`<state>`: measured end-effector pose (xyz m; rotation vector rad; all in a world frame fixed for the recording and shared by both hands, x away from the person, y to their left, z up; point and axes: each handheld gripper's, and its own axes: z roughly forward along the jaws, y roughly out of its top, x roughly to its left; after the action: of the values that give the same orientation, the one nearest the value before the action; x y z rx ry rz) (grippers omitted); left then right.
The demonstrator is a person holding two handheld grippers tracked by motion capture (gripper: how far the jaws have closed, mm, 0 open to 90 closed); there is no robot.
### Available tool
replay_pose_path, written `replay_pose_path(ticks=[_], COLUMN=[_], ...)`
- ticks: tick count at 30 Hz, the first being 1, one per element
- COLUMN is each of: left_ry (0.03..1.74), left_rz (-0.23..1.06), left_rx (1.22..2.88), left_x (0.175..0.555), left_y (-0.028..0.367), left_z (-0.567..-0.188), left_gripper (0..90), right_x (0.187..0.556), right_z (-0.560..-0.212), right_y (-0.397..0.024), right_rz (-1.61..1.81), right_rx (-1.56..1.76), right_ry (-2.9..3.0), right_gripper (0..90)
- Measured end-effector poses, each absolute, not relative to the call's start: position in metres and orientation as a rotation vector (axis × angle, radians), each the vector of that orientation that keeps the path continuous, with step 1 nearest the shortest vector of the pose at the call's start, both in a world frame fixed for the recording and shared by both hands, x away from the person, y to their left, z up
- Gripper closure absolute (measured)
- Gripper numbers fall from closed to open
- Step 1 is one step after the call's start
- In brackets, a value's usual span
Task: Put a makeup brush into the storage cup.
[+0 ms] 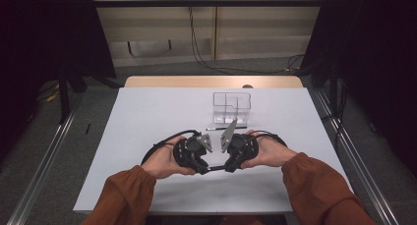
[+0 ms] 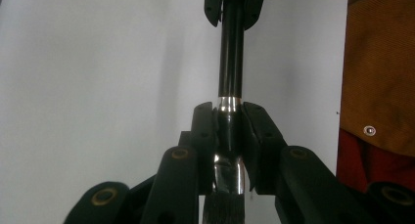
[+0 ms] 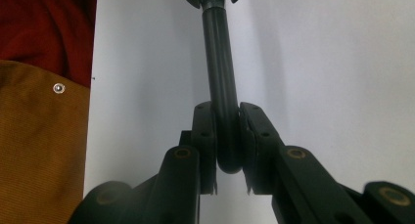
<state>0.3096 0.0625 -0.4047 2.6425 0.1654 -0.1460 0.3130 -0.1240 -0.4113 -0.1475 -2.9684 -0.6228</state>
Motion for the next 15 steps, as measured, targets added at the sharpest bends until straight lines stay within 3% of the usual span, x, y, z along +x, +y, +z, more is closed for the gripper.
replay_pose_path(ticks=[9, 12, 15], left_ry=[0.204, 0.223, 0.243], left_rz=[-0.129, -0.117, -0.113], left_rx=[2.596, 2.58, 2.544], left_x=[0.3134, 0.3147, 0.3144], left_y=[0.0663, 0.0679, 0.0711], left_z=[-0.4057, -0.4069, -0.4102], left_gripper=[73.2, 63.2, 61.1], right_x=[0.3132, 0.3133, 0.3138], right_z=[-0.4109, -0.4112, -0.4115], right_y=[-0.1275, -0.1289, -0.1313], right_rz=[-0.639, -0.629, -0.636], right_rx=[-0.153, -0.16, -0.182], right_ry=[-2.948, -2.95, -2.951], right_gripper=[80.1, 80.1, 80.1])
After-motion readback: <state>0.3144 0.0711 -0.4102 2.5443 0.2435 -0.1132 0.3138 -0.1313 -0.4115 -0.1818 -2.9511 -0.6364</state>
